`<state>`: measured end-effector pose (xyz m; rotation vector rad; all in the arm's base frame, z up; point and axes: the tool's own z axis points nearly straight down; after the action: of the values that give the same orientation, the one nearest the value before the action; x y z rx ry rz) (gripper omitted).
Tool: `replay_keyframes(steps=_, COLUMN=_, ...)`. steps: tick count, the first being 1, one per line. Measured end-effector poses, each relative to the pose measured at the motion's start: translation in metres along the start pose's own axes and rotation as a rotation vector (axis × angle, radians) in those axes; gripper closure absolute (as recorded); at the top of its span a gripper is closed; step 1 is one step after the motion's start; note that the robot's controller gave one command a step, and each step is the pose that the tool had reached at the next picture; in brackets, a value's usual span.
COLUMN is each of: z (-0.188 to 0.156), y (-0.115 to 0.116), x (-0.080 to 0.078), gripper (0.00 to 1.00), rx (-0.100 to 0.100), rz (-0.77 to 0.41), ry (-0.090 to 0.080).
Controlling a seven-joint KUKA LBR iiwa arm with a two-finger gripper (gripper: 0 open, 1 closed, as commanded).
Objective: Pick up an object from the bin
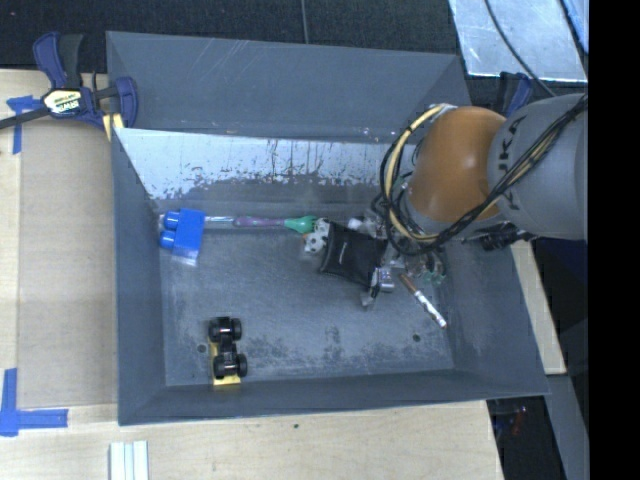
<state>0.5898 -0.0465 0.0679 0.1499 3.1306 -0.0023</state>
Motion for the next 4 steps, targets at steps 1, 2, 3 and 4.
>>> replay_keyframes(steps=1, z=-0.059, y=0.021, x=-0.008, gripper=0.0, rx=-0.005, rz=0.073, ry=-0.011)
replay_keyframes(steps=2, z=-0.037, y=0.026, x=0.003, gripper=0.0, rx=0.0, rz=0.38, ry=0.004)
replay_keyframes(steps=3, z=-0.01, y=0.021, x=0.002, gripper=0.0, rx=-0.004, rz=0.228, ry=-0.007)
replay_keyframes(steps=4, z=-0.004, y=0.023, x=0.003, gripper=1.0, rx=-0.004, rz=0.541, ry=-0.009)
